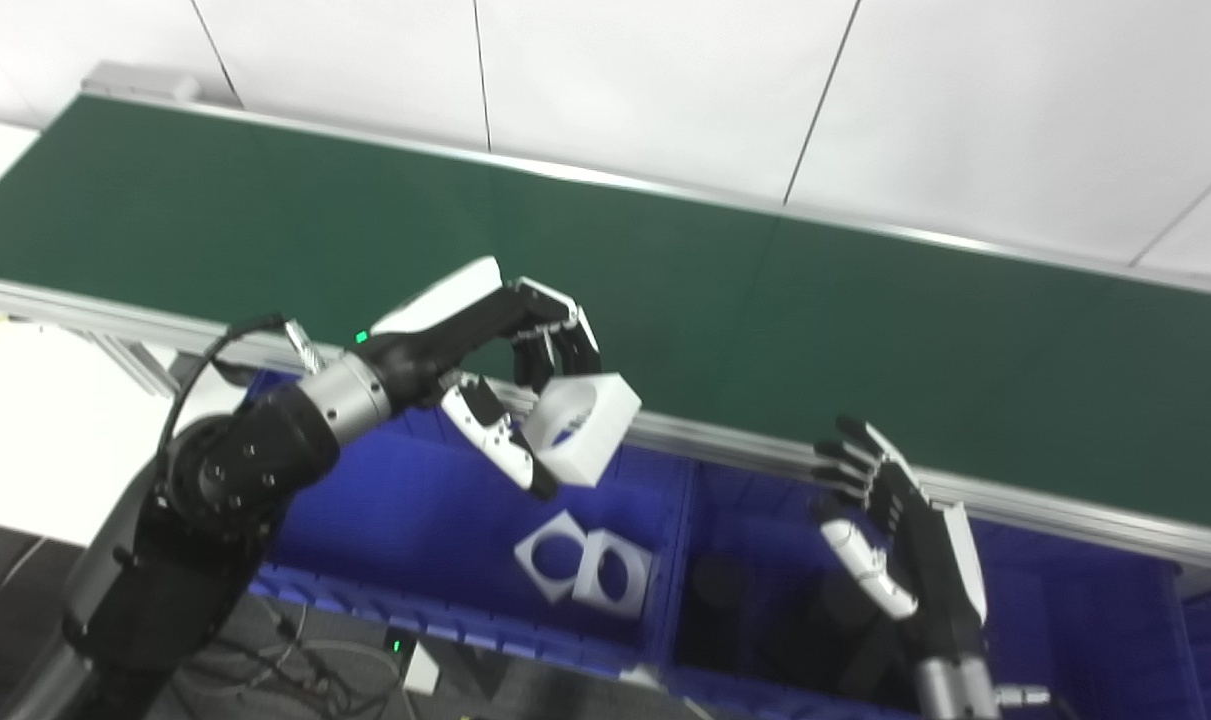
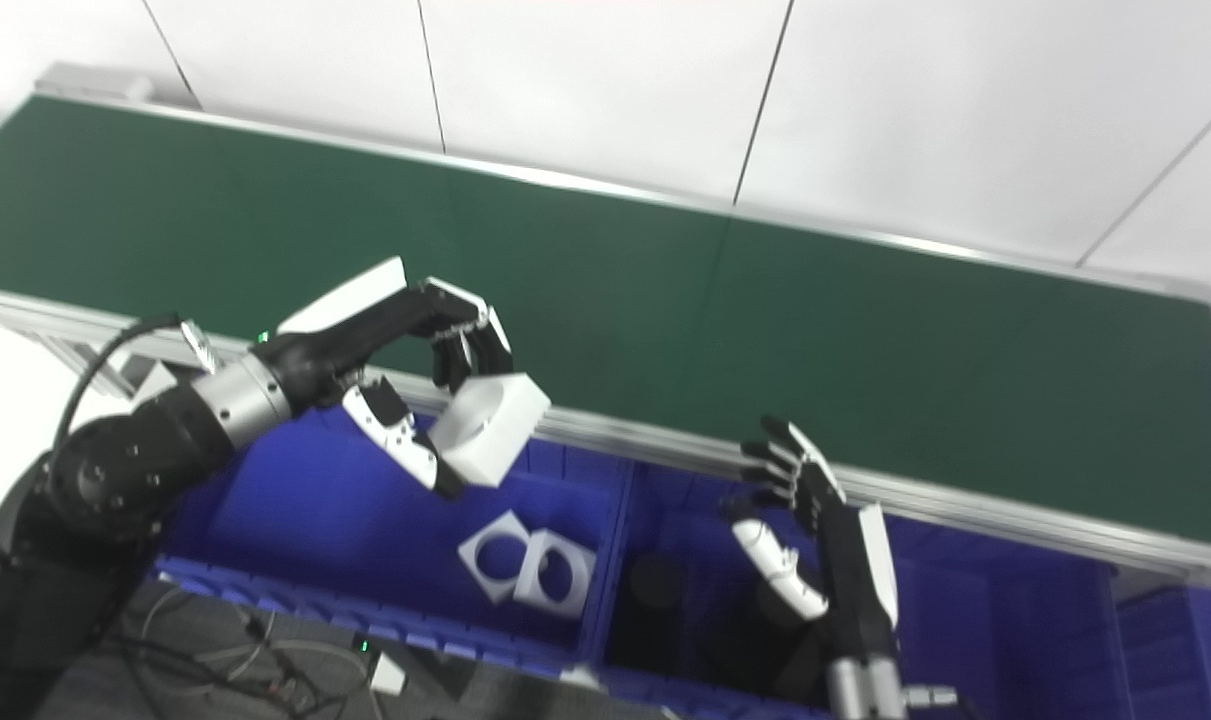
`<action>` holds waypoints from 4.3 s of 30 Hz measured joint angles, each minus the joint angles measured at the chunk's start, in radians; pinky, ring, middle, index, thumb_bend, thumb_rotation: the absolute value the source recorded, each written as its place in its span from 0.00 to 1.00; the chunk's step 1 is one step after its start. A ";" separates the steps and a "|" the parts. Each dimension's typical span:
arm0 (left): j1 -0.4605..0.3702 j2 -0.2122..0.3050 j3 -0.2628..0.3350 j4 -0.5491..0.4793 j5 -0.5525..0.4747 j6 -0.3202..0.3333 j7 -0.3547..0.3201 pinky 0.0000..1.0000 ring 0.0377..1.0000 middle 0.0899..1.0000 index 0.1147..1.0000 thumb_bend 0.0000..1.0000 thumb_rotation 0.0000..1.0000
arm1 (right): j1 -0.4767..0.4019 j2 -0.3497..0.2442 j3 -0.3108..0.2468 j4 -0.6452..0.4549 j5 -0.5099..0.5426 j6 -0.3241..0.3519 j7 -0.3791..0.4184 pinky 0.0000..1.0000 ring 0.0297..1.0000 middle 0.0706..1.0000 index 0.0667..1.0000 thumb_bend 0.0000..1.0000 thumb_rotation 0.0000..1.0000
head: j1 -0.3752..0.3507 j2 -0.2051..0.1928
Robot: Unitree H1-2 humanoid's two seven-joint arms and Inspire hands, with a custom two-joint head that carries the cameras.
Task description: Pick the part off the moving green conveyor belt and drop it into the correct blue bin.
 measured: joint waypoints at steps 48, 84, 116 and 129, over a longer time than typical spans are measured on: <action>-0.057 -0.027 -0.296 0.485 0.264 -0.192 0.022 0.68 0.52 0.47 0.40 0.52 0.00 | -0.001 -0.011 -0.002 -0.031 0.002 0.023 0.020 0.65 0.71 0.77 0.86 0.56 0.64 | -0.009 0.017; -0.080 -0.062 -0.341 0.542 0.385 -0.176 0.032 0.74 0.63 0.48 0.41 0.52 0.00 | 0.000 -0.007 -0.002 -0.035 0.003 0.024 0.021 0.65 0.71 0.77 0.86 0.57 0.63 | -0.018 0.012; -0.080 -0.061 -0.333 0.517 0.392 -0.141 0.005 0.83 0.77 0.73 0.74 0.88 0.23 | 0.000 -0.007 -0.002 -0.035 0.005 0.024 0.021 0.65 0.72 0.77 0.87 0.58 0.62 | -0.021 0.008; -0.058 -0.066 -0.258 0.421 0.260 -0.103 -0.020 0.79 0.71 0.69 0.68 0.89 0.30 | 0.004 -0.007 -0.002 -0.034 0.006 0.024 0.021 0.65 0.71 0.77 0.87 0.58 0.63 | -0.040 -0.011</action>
